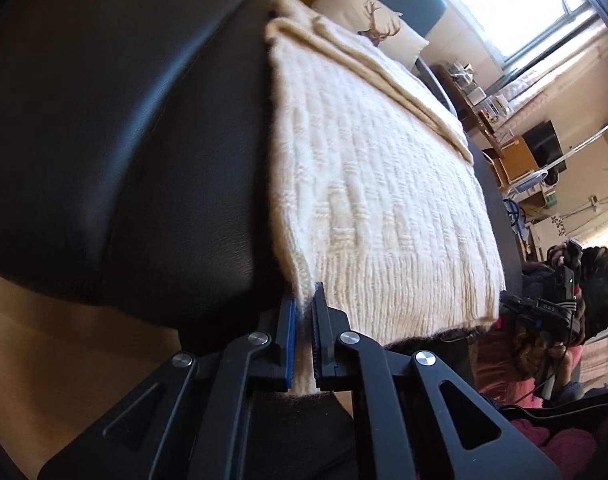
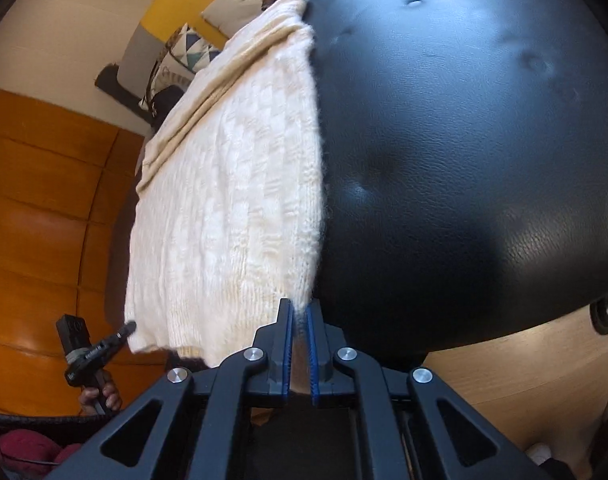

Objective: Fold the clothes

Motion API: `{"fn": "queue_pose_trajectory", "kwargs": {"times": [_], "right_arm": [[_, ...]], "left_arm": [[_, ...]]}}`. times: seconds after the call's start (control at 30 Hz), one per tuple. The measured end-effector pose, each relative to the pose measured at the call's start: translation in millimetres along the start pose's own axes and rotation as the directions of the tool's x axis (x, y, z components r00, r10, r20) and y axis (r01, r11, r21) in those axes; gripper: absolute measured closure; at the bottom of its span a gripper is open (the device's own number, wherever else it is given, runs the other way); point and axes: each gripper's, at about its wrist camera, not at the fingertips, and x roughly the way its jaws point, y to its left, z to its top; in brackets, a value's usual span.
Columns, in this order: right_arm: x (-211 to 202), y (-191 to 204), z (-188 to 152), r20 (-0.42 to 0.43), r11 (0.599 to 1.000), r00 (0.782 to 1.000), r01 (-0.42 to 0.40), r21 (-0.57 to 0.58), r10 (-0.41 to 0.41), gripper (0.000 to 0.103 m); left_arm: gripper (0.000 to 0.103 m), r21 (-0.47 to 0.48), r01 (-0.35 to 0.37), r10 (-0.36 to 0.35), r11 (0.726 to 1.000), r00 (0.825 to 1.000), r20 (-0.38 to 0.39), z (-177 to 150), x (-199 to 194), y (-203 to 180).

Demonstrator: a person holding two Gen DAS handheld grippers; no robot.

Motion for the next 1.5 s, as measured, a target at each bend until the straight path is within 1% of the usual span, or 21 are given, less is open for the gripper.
{"fn": "queue_pose_trajectory", "kwargs": {"times": [0.03,0.07,0.1,0.13,0.23,0.27,0.33,0.4,0.47,0.5,0.53,0.57,0.63,0.77,0.87,1.0,1.1,1.27,1.37,1.43,1.5], "right_arm": [[0,0,2,0.017,1.000,1.000,-0.018,0.011,0.017,0.094],[-1,-2,5,0.033,0.999,0.999,-0.037,0.026,0.036,0.087],[-2,-3,7,0.049,0.998,0.997,-0.056,0.040,0.054,0.074],[-1,-6,10,0.054,0.994,0.994,-0.094,0.062,0.090,0.072],[3,-15,20,0.072,0.987,0.990,-0.127,0.096,0.121,0.070],[5,-17,24,0.086,0.984,0.987,-0.147,0.103,0.138,0.070],[10,-20,32,0.096,0.979,0.983,-0.167,0.118,0.156,0.070],[14,-15,41,0.098,0.986,0.987,-0.137,0.094,0.128,0.071],[15,-3,47,0.072,0.998,0.996,-0.051,0.025,0.049,0.071],[16,3,50,0.061,1.000,0.998,-0.009,-0.011,0.009,0.078],[18,16,49,0.048,0.993,0.996,0.085,-0.085,-0.082,0.083],[19,24,48,0.037,0.979,0.989,0.146,-0.139,-0.142,0.085],[22,39,44,0.024,0.953,0.976,0.215,-0.215,-0.215,0.086],[20,41,32,-0.012,0.949,0.977,0.203,-0.239,-0.212,0.094],[16,32,29,-0.034,0.967,0.987,0.148,-0.207,-0.158,0.094],[19,18,36,-0.015,0.994,0.999,0.035,-0.101,-0.037,0.091],[21,17,41,-0.013,0.998,1.000,0.015,-0.062,-0.016,0.086],[24,41,37,-0.016,0.963,0.988,0.144,-0.227,-0.151,0.077],[27,51,32,0.028,0.940,0.981,0.193,-0.281,-0.192,0.076],[29,62,24,0.058,0.897,0.970,0.242,-0.369,-0.237,0.076],[30,66,19,0.066,0.883,0.968,0.248,-0.399,-0.242,0.072]], "left_arm": [[0.096,-0.025,0.021,-0.021,0.999,1.000,-0.002,2,1,2],[0.093,-0.050,0.042,-0.043,0.998,0.999,-0.008,5,2,3],[0.090,-0.064,0.046,-0.047,0.997,0.999,-0.012,8,3,2],[0.088,-0.066,0.033,-0.034,0.997,0.999,-0.008,10,4,1],[0.083,-0.059,0.020,-0.021,0.998,1.000,-0.008,14,6,-3],[0.078,-0.059,0.024,-0.025,0.998,1.000,-0.008,16,6,-5],[0.077,-0.049,0.014,-0.015,0.999,1.000,-0.022,18,6,-7],[0.077,-0.018,-0.008,0.007,1.000,0.999,-0.039,19,7,-11],[0.077,0.018,-0.031,0.032,0.999,0.998,-0.050,18,9,-12],[0.080,0.048,-0.053,0.055,0.997,0.997,-0.052,17,10,-15],[0.087,0.084,-0.083,0.088,0.993,0.995,-0.048,15,10,-19],[0.092,0.123,-0.117,0.123,0.985,0.992,-0.039,13,9,-22],[0.096,0.145,-0.127,0.134,0.981,0.990,-0.038,9,7,-23],[0.098,0.148,-0.111,0.120,0.983,0.991,-0.055,1,5,-19],[0.098,0.138,-0.102,0.112,0.985,0.991,-0.070,-4,2,-12],[0.097,0.113,-0.076,0.083,0.991,0.995,-0.063,-3,0,-9],[0.096,0.122,-0.091,0.097,0.988,0.994,-0.046,1,1,-14],[0.093,0.103,-0.070,0.074,0.992,0.997,-0.031,6,3,-13],[0.093,0.071,-0.049,0.052,0.996,0.998,-0.032,5,4,-6],[0.093,0.053,-0.035,0.037,0.998,0.999,-0.032,2,2,-2],[0.093,0.051,-0.032,0.033,0.998,0.999,-0.033,1,3,-2]]}}
